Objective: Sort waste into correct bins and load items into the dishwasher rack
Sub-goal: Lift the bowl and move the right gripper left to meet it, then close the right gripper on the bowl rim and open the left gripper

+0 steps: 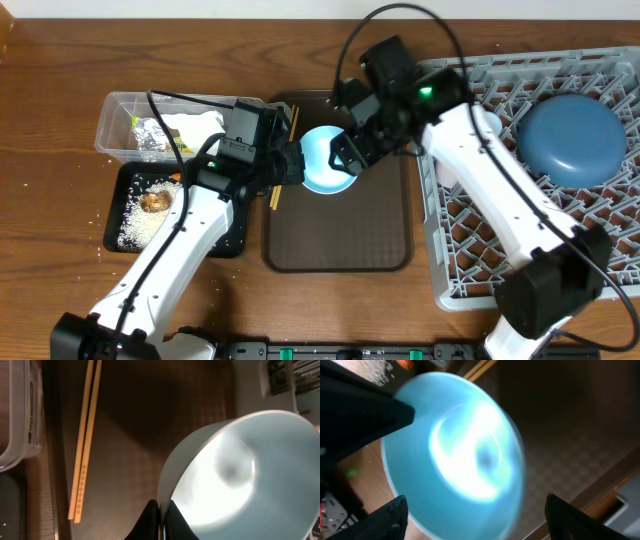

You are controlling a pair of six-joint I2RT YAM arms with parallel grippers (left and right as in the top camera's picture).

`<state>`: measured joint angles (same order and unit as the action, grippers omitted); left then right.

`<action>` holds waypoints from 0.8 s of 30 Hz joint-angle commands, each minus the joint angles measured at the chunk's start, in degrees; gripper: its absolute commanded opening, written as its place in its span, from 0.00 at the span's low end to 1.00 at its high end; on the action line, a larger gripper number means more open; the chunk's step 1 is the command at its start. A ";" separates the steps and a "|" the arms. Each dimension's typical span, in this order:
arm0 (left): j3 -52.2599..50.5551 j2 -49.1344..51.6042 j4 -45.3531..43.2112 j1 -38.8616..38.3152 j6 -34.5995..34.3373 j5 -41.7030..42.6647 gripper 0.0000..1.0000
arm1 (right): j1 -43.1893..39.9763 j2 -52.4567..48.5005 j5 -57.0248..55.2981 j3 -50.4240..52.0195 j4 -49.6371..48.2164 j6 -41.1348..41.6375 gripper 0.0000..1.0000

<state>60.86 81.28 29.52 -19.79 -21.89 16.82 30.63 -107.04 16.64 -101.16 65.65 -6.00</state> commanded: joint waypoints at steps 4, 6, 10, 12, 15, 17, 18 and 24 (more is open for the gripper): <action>1.97 -2.21 -0.02 -0.07 0.17 4.17 0.06 | 2.47 -3.65 -4.09 0.11 -0.17 1.29 0.62; 1.97 -2.19 -0.04 -0.07 0.17 4.15 0.06 | 2.45 -4.00 -4.39 0.11 -0.22 1.27 0.53; 1.95 -2.05 0.15 -0.07 0.17 3.30 0.06 | 2.45 -3.85 -4.61 -0.02 -0.85 1.29 0.53; 1.95 -1.79 0.37 -0.07 0.15 2.10 0.06 | 2.45 -3.80 -4.63 -0.26 -1.01 1.29 0.54; 1.95 -1.25 1.20 -0.07 0.17 1.75 0.06 | 2.27 -3.80 -5.40 -0.42 -1.03 1.29 0.54; 1.92 -0.94 1.73 -0.07 0.17 1.75 0.06 | 2.29 -3.80 -7.80 -0.42 -1.01 1.44 0.49; 1.92 -0.81 1.92 -0.07 0.17 1.75 0.06 | 2.29 -3.80 -8.85 -0.42 -1.01 1.92 0.47; 1.90 -0.26 2.36 -0.07 0.20 1.75 0.06 | 2.29 -3.80 -12.15 -0.42 -2.10 3.30 0.33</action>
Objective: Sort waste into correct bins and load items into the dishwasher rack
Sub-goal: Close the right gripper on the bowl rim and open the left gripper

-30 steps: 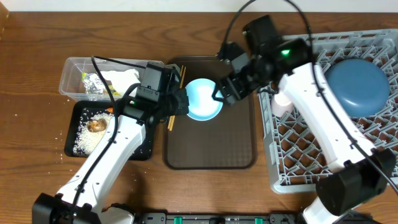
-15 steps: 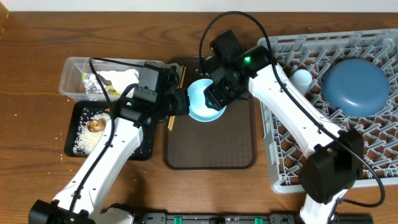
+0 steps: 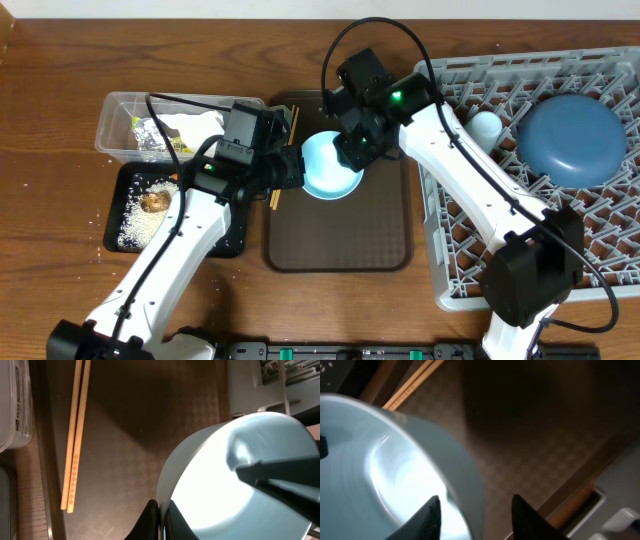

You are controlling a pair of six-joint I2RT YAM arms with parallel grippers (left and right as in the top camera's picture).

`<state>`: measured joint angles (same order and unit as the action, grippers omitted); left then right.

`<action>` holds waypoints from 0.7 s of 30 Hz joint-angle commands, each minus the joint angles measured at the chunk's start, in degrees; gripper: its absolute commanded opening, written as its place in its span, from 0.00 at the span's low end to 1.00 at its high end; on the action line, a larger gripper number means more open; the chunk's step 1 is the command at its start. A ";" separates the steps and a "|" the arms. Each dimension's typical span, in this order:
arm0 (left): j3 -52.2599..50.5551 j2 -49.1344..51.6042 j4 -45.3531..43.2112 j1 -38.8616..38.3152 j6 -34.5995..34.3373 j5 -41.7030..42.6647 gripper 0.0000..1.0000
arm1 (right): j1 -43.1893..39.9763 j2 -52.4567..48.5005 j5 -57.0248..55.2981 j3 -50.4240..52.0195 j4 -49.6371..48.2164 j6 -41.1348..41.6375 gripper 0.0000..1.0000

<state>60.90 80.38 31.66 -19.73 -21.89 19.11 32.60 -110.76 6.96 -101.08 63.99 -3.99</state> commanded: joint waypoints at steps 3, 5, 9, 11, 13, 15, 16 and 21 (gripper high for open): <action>1.86 0.63 0.37 -0.13 0.20 -0.55 0.06 | 0.33 -0.09 -2.47 -0.50 -0.81 1.68 0.18; 1.86 0.63 0.42 -0.13 0.22 -0.55 0.06 | 0.33 -0.09 -2.47 -0.48 -0.81 1.84 0.06; 1.86 0.63 0.42 -0.13 0.37 -0.55 0.06 | 0.33 -0.09 -2.45 -0.48 -0.79 1.84 0.01; 1.86 0.63 0.42 -0.13 0.37 -0.55 0.06 | 0.35 -0.09 -2.45 -0.48 -0.81 1.84 0.01; 1.86 0.63 0.42 -0.13 0.37 -0.52 0.08 | 0.37 -0.09 -2.45 -0.48 -1.03 1.84 0.01; 1.86 0.63 0.42 -0.13 0.37 -0.52 0.24 | 0.37 -0.09 -2.47 -0.50 -1.49 1.84 0.01; 1.86 0.63 0.42 -0.13 0.37 -0.52 0.38 | 0.35 -0.09 -2.45 -0.50 -1.86 1.88 0.01; 1.86 0.63 0.37 -0.11 3.06 -0.55 0.71 | -0.35 0.09 -3.04 -1.68 -2.91 4.00 0.01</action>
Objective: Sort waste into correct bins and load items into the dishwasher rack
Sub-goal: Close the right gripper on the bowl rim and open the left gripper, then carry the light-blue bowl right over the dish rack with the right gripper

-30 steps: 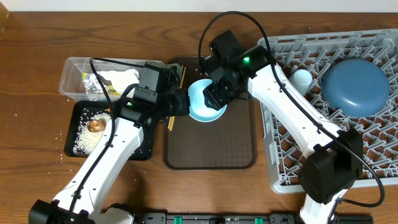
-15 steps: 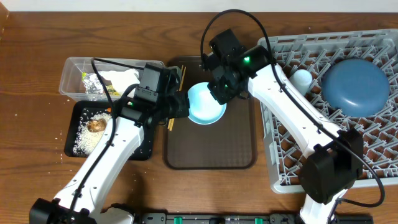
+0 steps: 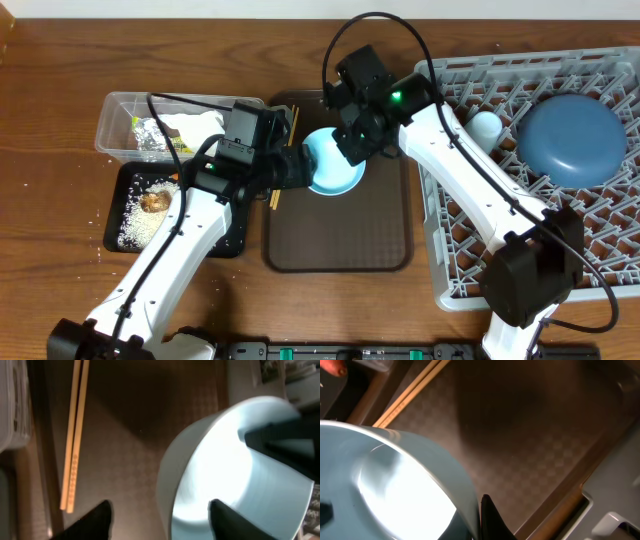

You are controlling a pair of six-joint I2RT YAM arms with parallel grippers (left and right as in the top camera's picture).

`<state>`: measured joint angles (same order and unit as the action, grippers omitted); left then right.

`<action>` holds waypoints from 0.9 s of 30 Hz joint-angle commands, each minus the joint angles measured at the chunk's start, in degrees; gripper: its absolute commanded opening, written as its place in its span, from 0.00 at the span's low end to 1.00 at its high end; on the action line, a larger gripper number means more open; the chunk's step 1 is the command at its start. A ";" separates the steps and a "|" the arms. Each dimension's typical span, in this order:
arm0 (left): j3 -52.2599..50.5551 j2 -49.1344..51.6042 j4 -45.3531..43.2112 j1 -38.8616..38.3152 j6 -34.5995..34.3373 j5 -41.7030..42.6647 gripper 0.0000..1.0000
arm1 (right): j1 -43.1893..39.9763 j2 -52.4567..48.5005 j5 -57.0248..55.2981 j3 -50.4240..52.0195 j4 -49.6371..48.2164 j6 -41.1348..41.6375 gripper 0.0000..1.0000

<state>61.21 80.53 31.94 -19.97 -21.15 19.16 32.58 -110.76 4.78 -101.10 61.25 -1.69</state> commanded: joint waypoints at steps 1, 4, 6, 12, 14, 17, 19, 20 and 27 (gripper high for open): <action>1.55 0.48 0.09 0.17 2.99 -0.59 0.73 | -0.55 0.31 -1.92 -1.99 -0.07 1.75 0.01; 1.55 0.48 0.09 0.17 3.80 -1.16 0.79 | -1.44 1.44 -8.02 -2.64 1.03 3.74 0.01; 1.55 0.48 0.11 0.17 3.85 -2.80 0.81 | -2.43 2.78 -12.70 -3.10 3.02 4.87 0.01; 1.55 0.48 -0.22 0.17 3.93 -7.80 0.93 | -7.04 9.73 -21.68 -3.10 9.79 7.65 0.01; 1.55 0.48 -0.59 0.17 3.93 -9.09 0.97 | -9.68 12.39 -24.85 -3.10 12.28 11.82 0.01; 1.55 0.48 -0.79 0.17 3.93 -9.86 0.98 | -15.02 15.78 -28.57 -3.10 17.44 16.41 0.01; 1.55 0.48 -0.76 0.17 3.93 -9.81 0.98 | -19.26 17.20 -30.34 -3.10 21.18 18.45 0.02; 1.55 0.48 -0.76 0.17 3.93 -9.81 0.98 | -22.23 17.68 -31.71 -3.10 23.74 19.93 0.01; 1.55 0.48 -0.76 0.17 3.93 -9.81 0.98 | -35.19 18.27 -42.03 -1.29 36.06 32.96 0.02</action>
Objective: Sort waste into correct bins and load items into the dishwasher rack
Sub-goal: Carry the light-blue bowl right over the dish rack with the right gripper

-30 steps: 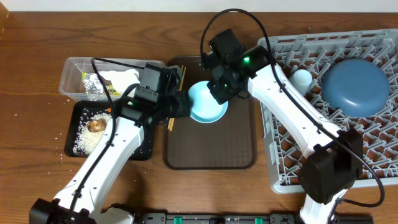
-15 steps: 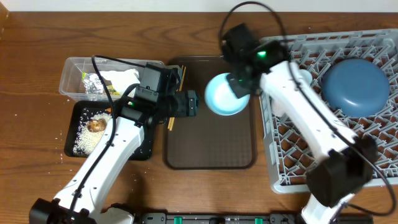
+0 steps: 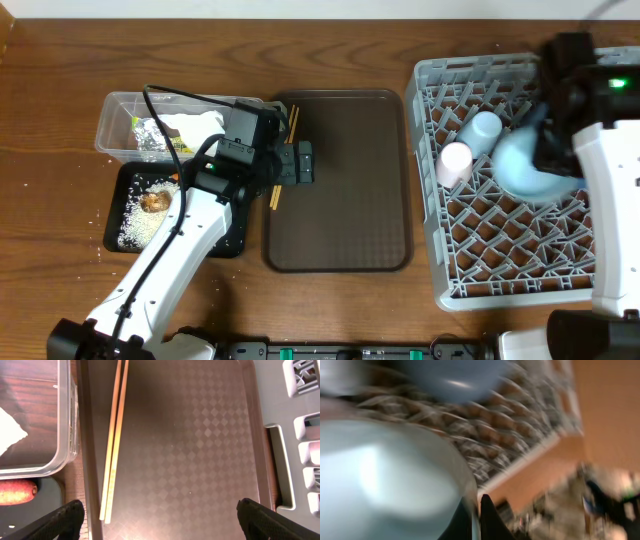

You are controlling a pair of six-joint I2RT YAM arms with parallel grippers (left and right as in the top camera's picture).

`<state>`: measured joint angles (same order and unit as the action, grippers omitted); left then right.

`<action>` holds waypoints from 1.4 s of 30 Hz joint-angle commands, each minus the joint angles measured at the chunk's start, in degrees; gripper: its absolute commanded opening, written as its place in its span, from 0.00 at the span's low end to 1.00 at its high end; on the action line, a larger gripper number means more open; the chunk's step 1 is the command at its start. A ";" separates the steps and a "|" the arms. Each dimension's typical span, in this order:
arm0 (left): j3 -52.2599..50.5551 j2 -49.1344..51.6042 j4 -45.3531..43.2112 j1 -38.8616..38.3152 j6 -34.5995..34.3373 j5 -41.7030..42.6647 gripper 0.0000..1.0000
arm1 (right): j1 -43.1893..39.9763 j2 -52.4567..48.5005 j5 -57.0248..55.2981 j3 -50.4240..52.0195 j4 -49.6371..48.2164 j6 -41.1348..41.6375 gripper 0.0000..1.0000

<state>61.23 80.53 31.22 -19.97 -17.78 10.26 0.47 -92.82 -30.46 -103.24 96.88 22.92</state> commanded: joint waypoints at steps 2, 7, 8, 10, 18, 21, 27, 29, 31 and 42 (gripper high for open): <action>1.53 0.48 -0.04 0.17 0.57 -0.92 0.98 | -6.01 0.35 -7.08 2.27 0.44 10.58 0.02; 1.53 0.48 -0.04 0.17 0.57 -0.92 0.98 | -11.69 0.28 -13.33 8.50 0.44 18.95 0.01; 1.53 0.48 -0.04 0.17 0.57 -0.92 0.98 | -12.37 0.28 -14.12 10.12 0.42 19.69 0.02; 1.53 0.48 -0.09 0.17 0.55 -0.90 0.98 | -13.11 0.28 -13.64 13.07 -0.17 21.46 0.02; 1.53 0.48 -0.28 0.15 0.55 -0.90 0.98 | -13.25 0.28 3.32 20.00 -14.01 14.84 0.01; 1.53 0.48 -0.26 0.17 0.55 -0.90 0.98 | -13.33 0.33 12.07 19.08 -18.95 4.39 0.07; 1.53 0.48 -0.26 0.15 0.55 -0.90 0.98 | -16.22 0.33 14.84 14.08 -19.80 0.04 0.47; 1.53 0.48 -0.26 0.17 0.55 -0.90 0.98 | -17.73 0.33 14.82 13.97 -21.24 -1.66 0.53; 1.53 0.48 -0.26 0.17 0.55 -0.90 0.98 | -19.54 0.17 14.91 14.12 -22.62 -1.99 0.52; 1.53 0.48 -0.26 0.15 0.55 -0.90 0.98 | -25.14 -1.84 31.19 18.34 -33.14 -7.39 0.44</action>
<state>61.23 80.53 31.03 -19.97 -17.76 10.09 -24.36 -93.23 -6.59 -86.48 64.69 19.49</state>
